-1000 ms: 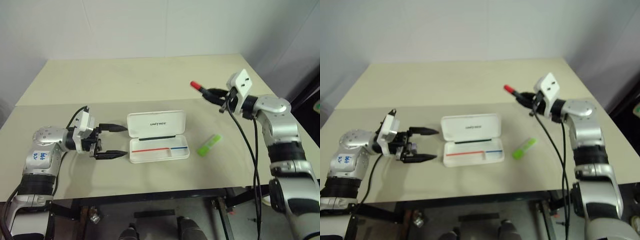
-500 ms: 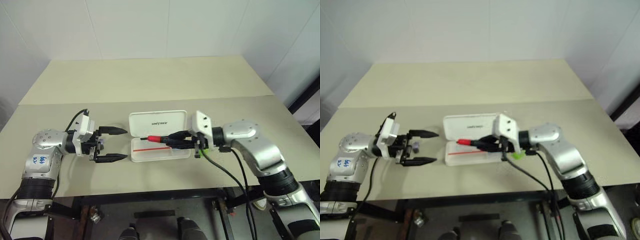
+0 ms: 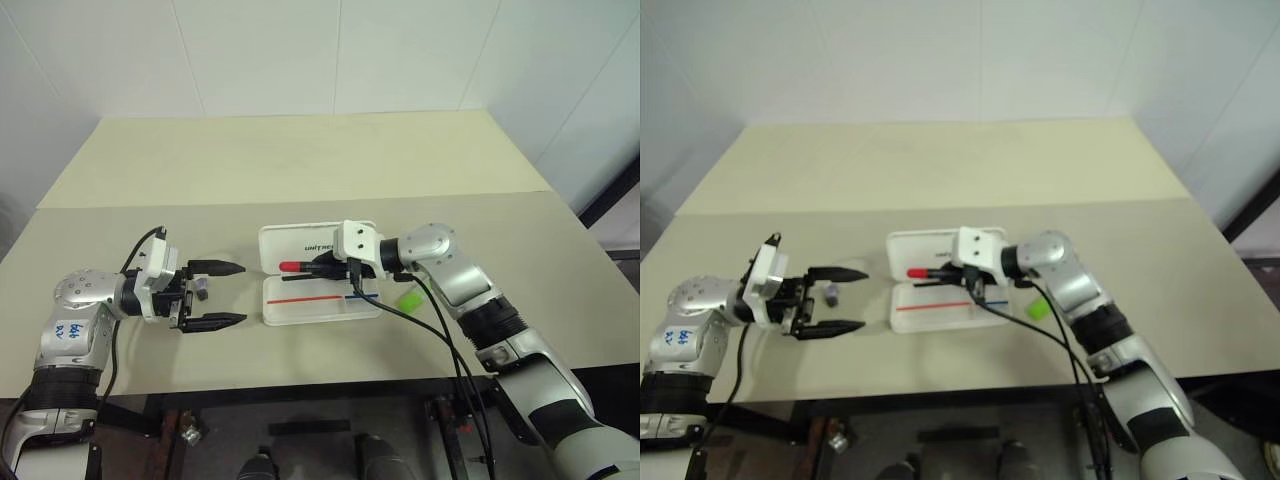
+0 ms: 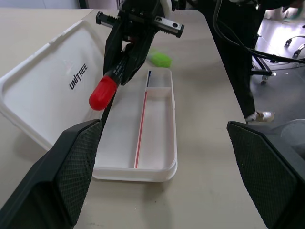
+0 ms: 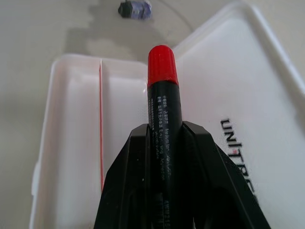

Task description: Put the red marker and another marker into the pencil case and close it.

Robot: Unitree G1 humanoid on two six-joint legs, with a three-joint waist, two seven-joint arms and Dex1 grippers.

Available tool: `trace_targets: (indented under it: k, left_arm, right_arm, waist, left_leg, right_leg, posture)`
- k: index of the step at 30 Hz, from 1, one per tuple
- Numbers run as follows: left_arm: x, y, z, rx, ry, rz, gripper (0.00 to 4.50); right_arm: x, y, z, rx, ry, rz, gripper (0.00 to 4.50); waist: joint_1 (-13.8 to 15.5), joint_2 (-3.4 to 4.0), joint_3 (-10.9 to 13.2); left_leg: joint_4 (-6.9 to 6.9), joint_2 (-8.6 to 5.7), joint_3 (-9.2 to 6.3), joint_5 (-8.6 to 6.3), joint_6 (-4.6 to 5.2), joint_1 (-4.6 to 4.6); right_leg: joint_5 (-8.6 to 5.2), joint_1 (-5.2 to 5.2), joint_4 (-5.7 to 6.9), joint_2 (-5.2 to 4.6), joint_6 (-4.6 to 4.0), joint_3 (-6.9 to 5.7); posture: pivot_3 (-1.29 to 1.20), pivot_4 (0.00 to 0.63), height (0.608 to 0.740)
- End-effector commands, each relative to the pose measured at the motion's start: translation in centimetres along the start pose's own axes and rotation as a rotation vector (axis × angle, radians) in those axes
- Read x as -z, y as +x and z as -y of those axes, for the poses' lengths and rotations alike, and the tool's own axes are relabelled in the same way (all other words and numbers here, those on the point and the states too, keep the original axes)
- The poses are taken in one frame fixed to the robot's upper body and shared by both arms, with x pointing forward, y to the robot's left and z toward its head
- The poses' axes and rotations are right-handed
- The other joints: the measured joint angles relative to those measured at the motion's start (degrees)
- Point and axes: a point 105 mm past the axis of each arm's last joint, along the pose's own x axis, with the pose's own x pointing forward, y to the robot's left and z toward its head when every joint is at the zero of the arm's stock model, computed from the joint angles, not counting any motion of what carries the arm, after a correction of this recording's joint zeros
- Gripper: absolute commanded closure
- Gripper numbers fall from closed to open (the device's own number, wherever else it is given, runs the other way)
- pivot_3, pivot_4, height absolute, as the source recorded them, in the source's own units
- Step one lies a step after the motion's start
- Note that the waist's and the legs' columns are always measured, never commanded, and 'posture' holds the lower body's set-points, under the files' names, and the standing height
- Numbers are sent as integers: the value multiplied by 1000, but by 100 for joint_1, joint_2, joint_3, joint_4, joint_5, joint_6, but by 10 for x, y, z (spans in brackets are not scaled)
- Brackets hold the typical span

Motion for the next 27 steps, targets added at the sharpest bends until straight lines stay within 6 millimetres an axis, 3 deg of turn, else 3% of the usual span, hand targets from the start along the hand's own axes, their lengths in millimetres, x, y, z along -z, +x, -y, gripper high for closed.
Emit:
trace_targets:
  k: [1,8,19,27]
  left_arm:
    - [-9,-5,-2,-19,42,8,0]
    - [-8,-2,-2,-19,42,8,0]
    - [-8,2,-3,-12,43,12,0]
    - [-10,7,-2,7,48,28,0]
  right_arm:
    - [-13,1,5,-6,-61,28,3912]
    - [-4,3,1,-10,-50,7,3912]
    - [-15,-7,-6,-31,-32,44,91]
    - [-36,-27,-21,-80,32,124,38]
  waist:
    - [-8,0,0]
    - [-5,0,0]
    - [-2,0,0]
    - [3,0,0]
  left_leg:
    - [0,0,0,0,0,0]
    - [1,0,0,0,0,3]
    - [1,0,0,0,0,2]
    - [1,0,-1,0,-1,2]
  right_leg:
    - [0,-1,2,0,0,0]
    - [0,-2,10,1,-1,0]
    - [-1,-3,10,1,-1,0]
    - [-1,-2,9,0,-1,0]
  posture:
    - [0,150,740]
    - [0,150,740]
    - [0,150,740]
    - [0,150,740]
